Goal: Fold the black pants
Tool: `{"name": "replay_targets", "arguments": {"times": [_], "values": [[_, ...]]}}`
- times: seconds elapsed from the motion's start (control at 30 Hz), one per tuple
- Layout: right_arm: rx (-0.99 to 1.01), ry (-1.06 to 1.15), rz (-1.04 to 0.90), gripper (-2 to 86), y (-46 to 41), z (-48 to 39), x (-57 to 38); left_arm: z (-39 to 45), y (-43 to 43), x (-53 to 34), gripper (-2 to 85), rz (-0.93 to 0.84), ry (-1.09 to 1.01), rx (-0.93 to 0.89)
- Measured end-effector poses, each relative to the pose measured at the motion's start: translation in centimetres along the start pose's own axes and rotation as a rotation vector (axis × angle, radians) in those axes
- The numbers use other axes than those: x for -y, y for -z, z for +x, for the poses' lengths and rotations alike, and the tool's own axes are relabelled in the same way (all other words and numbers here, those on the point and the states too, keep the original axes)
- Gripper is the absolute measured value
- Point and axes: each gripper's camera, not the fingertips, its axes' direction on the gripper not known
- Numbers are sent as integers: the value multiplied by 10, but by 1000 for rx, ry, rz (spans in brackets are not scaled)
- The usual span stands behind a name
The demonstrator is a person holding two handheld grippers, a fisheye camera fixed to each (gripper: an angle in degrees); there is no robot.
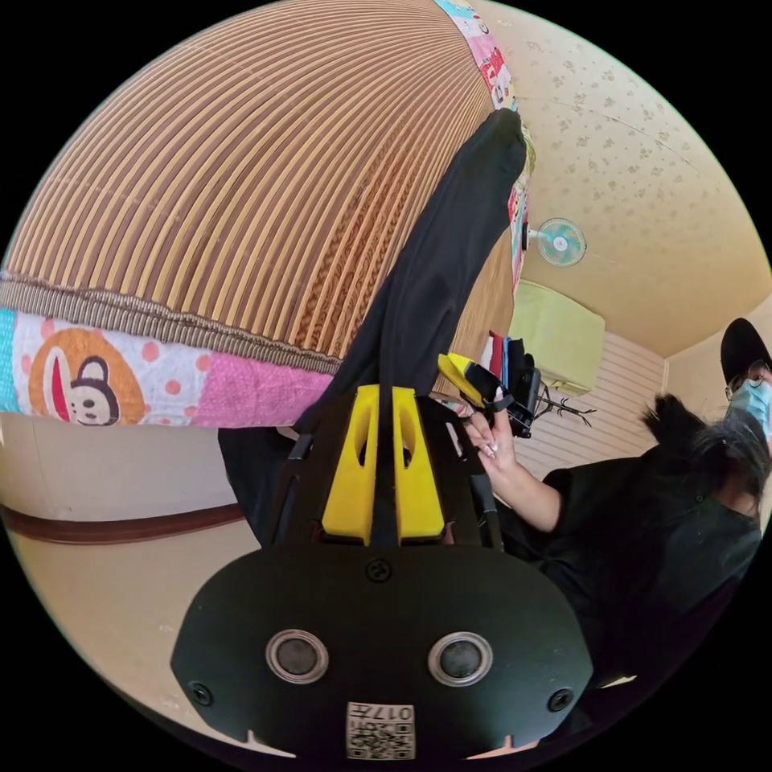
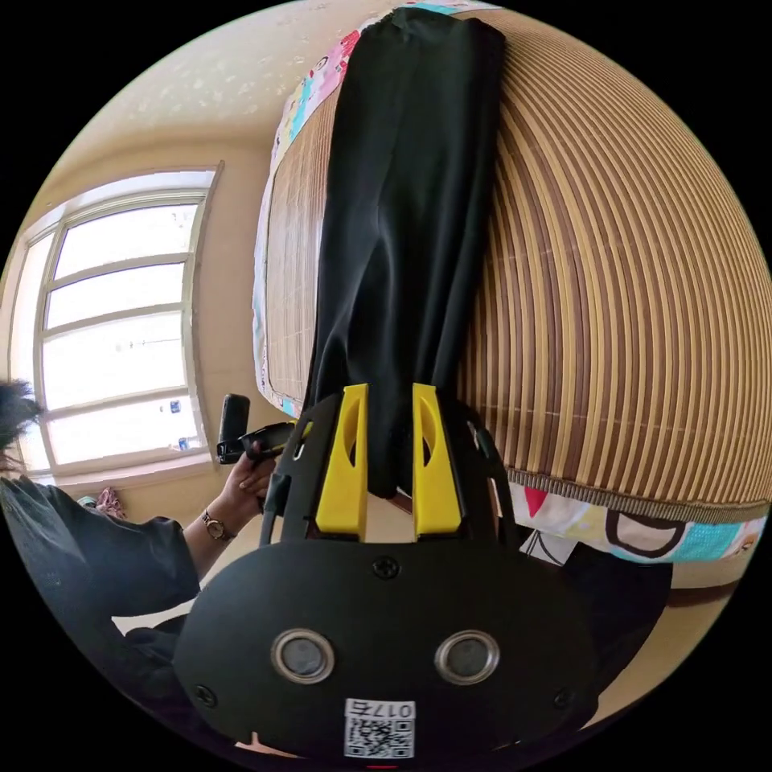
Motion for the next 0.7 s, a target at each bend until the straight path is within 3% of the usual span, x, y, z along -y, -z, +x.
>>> {"name": "replay_targets", "arguments": {"times": [0.27, 0.37, 0.57, 0.7], "values": [[-9, -92, 9, 98, 0, 0, -2, 13, 3, -5, 29, -55, 5, 34], [74, -166, -2, 51, -2, 15, 3, 16, 2, -12, 27, -62, 15, 37], [-49, -13, -5, 27, 37, 16, -12, 21, 7, -47, 22, -41, -93, -213], [43, -63, -112, 38, 27, 53, -13, -7, -3, -71, 37, -51, 47, -72]]}}
